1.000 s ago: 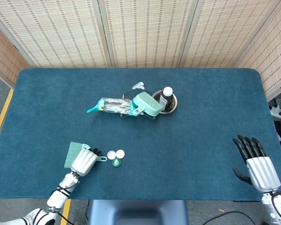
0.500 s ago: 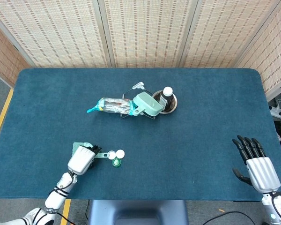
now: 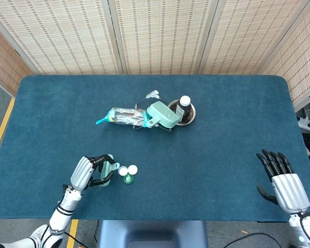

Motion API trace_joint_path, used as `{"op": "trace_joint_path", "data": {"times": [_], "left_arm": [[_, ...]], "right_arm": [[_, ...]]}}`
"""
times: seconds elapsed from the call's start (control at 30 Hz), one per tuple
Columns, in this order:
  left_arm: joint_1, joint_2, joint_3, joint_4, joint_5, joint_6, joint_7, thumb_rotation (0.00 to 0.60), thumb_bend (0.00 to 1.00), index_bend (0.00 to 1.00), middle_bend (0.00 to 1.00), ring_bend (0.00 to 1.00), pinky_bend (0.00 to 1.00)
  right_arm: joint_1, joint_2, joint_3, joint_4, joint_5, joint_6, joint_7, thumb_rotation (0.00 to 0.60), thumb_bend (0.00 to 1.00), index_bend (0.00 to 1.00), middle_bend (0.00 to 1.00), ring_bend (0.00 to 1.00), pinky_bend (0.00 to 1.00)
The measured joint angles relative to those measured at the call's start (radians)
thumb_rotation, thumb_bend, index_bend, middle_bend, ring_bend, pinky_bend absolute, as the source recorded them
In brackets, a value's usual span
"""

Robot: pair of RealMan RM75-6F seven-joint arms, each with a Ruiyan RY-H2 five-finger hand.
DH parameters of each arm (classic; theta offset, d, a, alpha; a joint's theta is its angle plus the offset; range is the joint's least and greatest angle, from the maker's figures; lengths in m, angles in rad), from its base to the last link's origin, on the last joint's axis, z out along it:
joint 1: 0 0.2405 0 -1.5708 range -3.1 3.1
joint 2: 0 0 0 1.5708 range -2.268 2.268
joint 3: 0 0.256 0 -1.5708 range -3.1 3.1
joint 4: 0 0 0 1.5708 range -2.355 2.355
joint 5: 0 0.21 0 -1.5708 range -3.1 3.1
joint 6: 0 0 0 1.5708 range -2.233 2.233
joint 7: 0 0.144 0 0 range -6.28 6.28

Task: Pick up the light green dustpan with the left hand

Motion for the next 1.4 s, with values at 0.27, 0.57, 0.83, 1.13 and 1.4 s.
{"op": "trace_joint_path", "data": {"times": [0.27, 0.57, 0.83, 1.13, 1.4], "left_arm": [[-0.018, -0.088, 0.013, 0.135, -0.003, -0.015, -0.062, 0.6, 0.69, 0.77, 0.88, 0.72, 0.87], [-0.034, -0.141, 0.04, 0.195, 0.003, -0.033, -0.085, 0.6, 0.69, 0.77, 0.88, 0.72, 0.87], [-0.07, -0.194, 0.045, 0.204, 0.017, -0.036, -0.087, 0.6, 0.69, 0.77, 0.88, 0.72, 0.87], [-0.117, -0.262, 0.054, 0.194, 0.035, -0.067, -0.083, 0.6, 0.69, 0.77, 0.88, 0.72, 0.87], [-0.167, -0.309, 0.04, 0.192, 0.054, -0.053, -0.071, 0.6, 0.69, 0.77, 0.88, 0.72, 0.87]], "right_arm": [[0.0, 0.003, 0.0, 0.001, -0.001, -0.001, 0.009, 0.6, 0.19, 0.0, 0.0, 0.0, 0.0], [0.0, 0.003, 0.001, 0.002, -0.001, -0.001, 0.009, 0.6, 0.19, 0.0, 0.0, 0.0, 0.0], [0.0, 0.005, -0.002, -0.001, -0.005, -0.003, 0.01, 0.6, 0.19, 0.0, 0.0, 0.0, 0.0], [-0.002, 0.009, -0.001, -0.002, -0.008, 0.004, 0.021, 0.6, 0.19, 0.0, 0.0, 0.0, 0.0], [-0.004, 0.016, 0.0, -0.002, -0.003, 0.005, 0.029, 0.6, 0.19, 0.0, 0.0, 0.0, 0.0]]}}
